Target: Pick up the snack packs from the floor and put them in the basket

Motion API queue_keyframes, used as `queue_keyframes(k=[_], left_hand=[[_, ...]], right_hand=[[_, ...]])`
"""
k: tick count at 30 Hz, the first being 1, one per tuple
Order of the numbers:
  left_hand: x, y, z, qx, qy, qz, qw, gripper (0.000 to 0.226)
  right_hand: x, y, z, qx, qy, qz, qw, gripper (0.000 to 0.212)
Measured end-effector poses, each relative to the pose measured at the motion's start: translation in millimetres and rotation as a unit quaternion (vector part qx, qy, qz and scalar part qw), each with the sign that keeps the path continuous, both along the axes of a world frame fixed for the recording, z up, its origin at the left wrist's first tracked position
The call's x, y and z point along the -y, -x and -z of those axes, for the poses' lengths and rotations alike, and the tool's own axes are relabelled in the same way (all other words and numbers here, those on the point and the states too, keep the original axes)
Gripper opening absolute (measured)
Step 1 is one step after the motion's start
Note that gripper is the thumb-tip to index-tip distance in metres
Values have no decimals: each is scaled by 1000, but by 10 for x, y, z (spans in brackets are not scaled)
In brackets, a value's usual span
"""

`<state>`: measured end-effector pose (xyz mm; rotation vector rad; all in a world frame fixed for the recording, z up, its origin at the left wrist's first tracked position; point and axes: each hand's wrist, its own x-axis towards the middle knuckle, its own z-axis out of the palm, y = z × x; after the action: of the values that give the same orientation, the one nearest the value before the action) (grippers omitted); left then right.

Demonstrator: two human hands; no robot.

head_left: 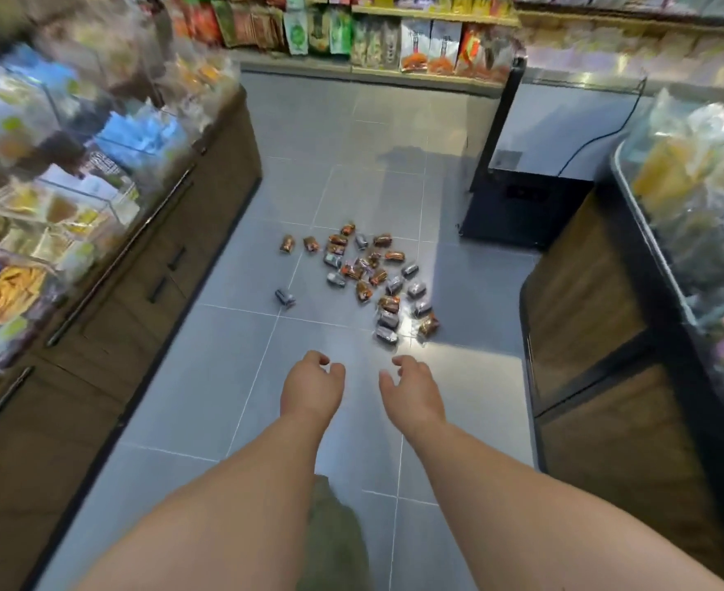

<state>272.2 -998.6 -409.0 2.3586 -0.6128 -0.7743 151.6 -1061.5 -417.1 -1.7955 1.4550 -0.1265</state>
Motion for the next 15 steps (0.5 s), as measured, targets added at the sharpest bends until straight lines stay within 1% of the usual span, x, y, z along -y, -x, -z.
queue_keyframes(k=[4, 8, 12, 15], left_hand=[[497, -778, 84, 8, -4, -15, 1000, 31], [935, -1524, 2, 14, -9, -7, 1000, 30], [1327, -2173, -51, 21, -13, -17, 1000, 33], [1594, -2571, -36, 12, -10, -31, 999, 31]], right_hand=[[545, -743, 6, 2, 8, -14, 1000, 41], [1036, -1523, -48, 12, 7, -5, 1000, 41], [1417, -2206, -105, 18, 8, -4, 1000, 41], [1684, -2612, -87, 7, 6, -11, 1000, 40]])
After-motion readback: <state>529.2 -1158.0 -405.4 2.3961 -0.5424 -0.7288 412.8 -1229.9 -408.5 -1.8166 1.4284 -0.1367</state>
